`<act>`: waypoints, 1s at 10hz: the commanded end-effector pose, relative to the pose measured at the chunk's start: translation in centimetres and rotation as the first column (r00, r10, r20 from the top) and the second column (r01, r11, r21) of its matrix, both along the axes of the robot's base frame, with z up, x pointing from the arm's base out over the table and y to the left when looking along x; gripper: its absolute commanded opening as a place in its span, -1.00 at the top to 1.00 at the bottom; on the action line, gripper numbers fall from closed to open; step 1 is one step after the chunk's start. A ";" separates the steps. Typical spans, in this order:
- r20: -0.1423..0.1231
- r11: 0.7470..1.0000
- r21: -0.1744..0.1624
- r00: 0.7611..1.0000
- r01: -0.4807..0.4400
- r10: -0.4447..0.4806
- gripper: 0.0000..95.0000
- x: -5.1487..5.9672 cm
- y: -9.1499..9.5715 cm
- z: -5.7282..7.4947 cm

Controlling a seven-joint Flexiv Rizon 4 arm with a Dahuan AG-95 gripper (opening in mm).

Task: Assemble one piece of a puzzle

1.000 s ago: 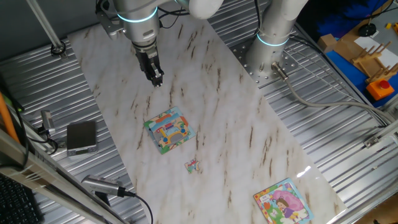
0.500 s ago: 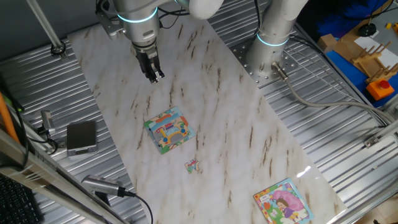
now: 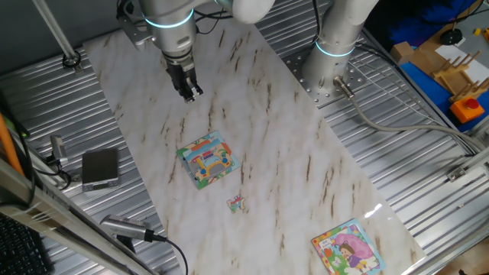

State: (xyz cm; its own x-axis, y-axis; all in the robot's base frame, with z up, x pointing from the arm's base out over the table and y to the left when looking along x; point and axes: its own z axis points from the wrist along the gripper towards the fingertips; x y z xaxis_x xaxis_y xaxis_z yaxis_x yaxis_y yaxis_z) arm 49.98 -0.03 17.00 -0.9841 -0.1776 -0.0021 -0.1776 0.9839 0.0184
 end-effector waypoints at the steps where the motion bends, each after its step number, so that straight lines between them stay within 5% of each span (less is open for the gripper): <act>1: -0.005 1.000 -0.002 1.000 0.005 -0.005 1.00 0.0 0.0 0.0; 10: -0.023 0.999 0.012 0.998 0.050 -0.050 1.00 0.0 0.0 0.0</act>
